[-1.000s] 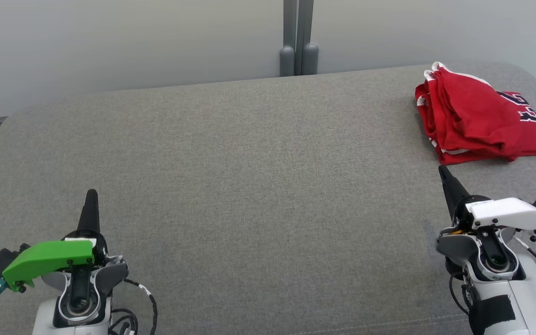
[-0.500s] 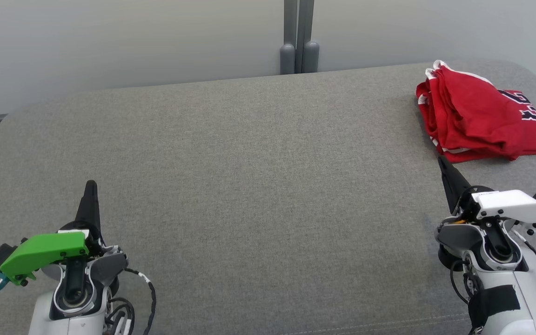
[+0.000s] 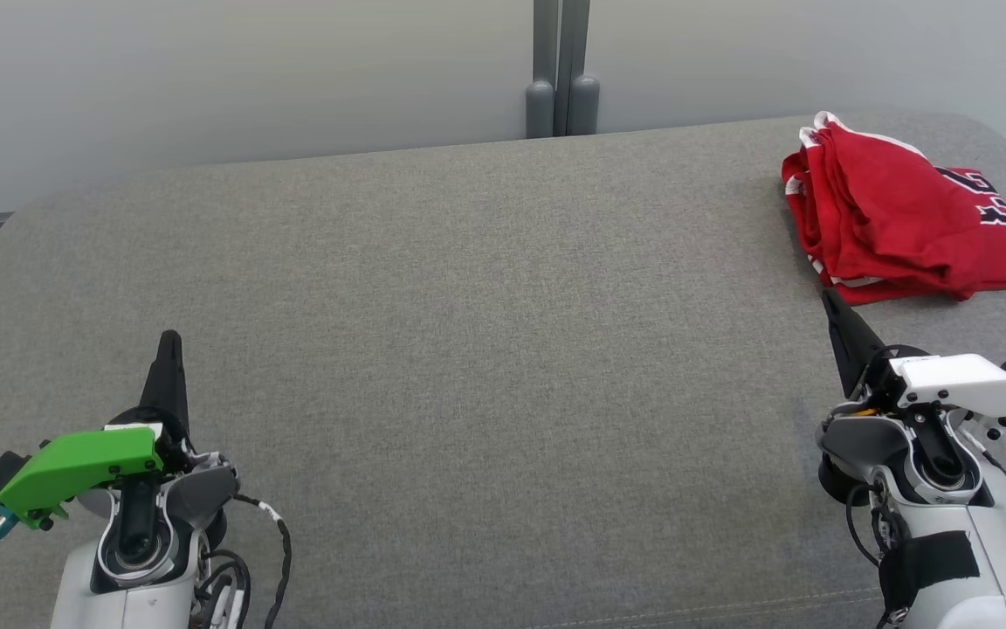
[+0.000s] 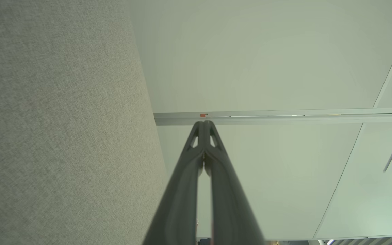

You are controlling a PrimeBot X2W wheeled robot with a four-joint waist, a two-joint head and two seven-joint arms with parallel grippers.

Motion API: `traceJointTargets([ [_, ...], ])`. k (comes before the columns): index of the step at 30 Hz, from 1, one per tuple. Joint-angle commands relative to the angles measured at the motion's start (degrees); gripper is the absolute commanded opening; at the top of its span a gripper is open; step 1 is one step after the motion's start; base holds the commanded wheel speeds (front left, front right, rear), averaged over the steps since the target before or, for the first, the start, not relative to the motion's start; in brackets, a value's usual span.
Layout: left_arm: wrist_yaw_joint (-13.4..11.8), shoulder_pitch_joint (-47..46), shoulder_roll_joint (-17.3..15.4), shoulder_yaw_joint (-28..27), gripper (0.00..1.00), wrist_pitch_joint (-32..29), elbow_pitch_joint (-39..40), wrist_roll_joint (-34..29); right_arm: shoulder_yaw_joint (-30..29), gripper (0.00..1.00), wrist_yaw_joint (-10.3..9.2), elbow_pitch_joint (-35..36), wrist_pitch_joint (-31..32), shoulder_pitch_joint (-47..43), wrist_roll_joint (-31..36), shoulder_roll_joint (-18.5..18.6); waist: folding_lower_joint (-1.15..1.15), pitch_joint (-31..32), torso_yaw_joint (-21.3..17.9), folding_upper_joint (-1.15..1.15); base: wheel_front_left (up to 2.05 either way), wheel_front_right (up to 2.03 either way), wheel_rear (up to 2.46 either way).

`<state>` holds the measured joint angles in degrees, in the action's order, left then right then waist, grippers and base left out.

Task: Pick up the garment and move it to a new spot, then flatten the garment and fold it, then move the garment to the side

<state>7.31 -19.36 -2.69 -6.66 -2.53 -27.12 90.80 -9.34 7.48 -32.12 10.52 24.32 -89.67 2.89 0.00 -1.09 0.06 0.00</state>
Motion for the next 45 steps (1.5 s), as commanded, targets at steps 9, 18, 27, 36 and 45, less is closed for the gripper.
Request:
traceJointTargets([
  [9, 0.4, -0.6, -0.4, -0.1, 0.0, -0.2, 0.0, 0.6, -0.1, 0.0, 0.02, -0.1, 0.2, 0.5, -0.2, 0.3, 0.0, 0.0, 0.0, 0.0, 0.0, 0.0, 0.0],
  [18, 0.4, -0.6, -0.4, -0.1, 0.0, -0.2, 0.0, 0.6, -0.1, 0.0, 0.03, -0.1, 0.1, 0.4, -0.2, 0.3, 0.0, 0.0, 0.0, 0.0, 0.0, 0.0, 0.0],
  [27, 0.4, -0.6, -0.4, -0.1, 0.0, -0.2, 0.0, 0.6, -0.1, 0.0, 0.02, -0.1, 0.1, 0.4, -0.2, 0.3, 0.0, 0.0, 0.0, 0.0, 0.0, 0.0, 0.0],
  [36, 0.4, -0.6, -0.4, -0.1, 0.0, -0.2, 0.0, 0.6, -0.1, 0.0, 0.02, -0.1, 0.1, 0.4, -0.2, 0.3, 0.0, 0.0, 0.0, 0.0, 0.0, 0.0, 0.0],
  [45, 0.4, -0.6, -0.4, -0.1, 0.0, -0.2, 0.0, 0.6, -0.1, 0.0, 0.02, -0.1, 0.1, 0.4, -0.2, 0.3, 0.0, 0.0, 0.0, 0.0, 0.0, 0.0, 0.0],
])
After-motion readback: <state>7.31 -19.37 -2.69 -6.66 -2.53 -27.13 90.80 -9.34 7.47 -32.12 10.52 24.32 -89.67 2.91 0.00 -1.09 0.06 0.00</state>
